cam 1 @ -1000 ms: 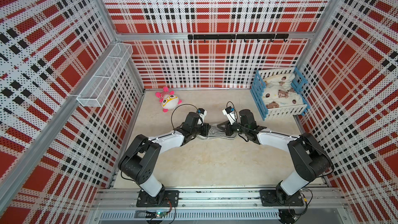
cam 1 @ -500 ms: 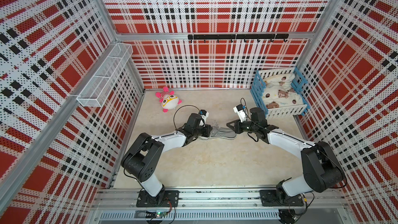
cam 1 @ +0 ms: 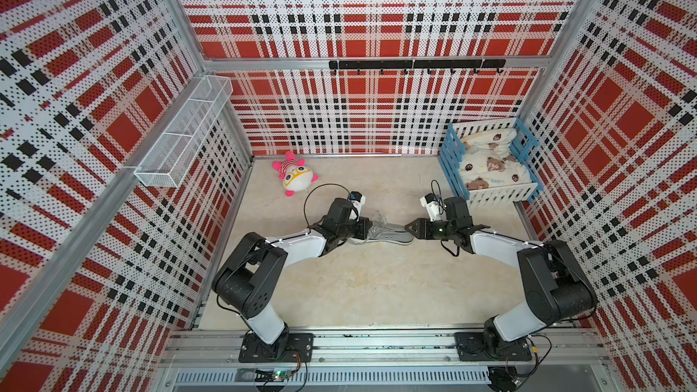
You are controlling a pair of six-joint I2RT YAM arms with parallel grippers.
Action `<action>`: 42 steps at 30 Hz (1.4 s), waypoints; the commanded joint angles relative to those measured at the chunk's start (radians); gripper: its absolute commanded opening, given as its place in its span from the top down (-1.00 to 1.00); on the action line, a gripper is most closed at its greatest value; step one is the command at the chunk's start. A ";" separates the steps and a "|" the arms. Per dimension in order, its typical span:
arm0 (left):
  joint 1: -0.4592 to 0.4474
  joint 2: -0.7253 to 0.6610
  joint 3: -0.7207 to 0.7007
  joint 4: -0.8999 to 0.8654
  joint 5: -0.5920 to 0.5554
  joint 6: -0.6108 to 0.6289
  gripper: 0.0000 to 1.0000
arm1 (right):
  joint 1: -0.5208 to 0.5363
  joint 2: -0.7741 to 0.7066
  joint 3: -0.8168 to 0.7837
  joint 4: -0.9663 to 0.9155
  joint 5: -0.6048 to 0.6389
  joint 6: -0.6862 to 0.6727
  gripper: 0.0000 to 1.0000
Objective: Tie the shoes
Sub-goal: Cross the shoelace with the shoelace.
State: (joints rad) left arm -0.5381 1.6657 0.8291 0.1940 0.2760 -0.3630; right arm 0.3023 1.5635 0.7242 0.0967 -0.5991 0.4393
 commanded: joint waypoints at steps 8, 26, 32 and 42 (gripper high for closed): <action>0.032 -0.012 0.015 -0.013 -0.011 0.007 1.00 | 0.124 -0.131 -0.121 0.054 -0.034 0.045 0.17; 0.027 -0.018 0.016 -0.019 0.006 0.016 1.00 | 0.236 0.035 0.100 0.162 0.193 -0.151 0.02; 0.024 -0.017 0.022 -0.023 0.006 0.016 1.00 | 0.245 0.148 0.178 0.179 0.155 -0.156 0.04; 0.027 -0.010 0.027 -0.025 0.007 0.021 1.00 | 0.267 0.240 0.236 0.179 0.101 -0.148 0.54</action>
State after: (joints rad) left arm -0.5083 1.6653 0.8314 0.1825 0.2779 -0.3580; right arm 0.5606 1.7855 0.9409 0.2604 -0.4686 0.2916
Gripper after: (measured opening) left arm 0.039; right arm 0.251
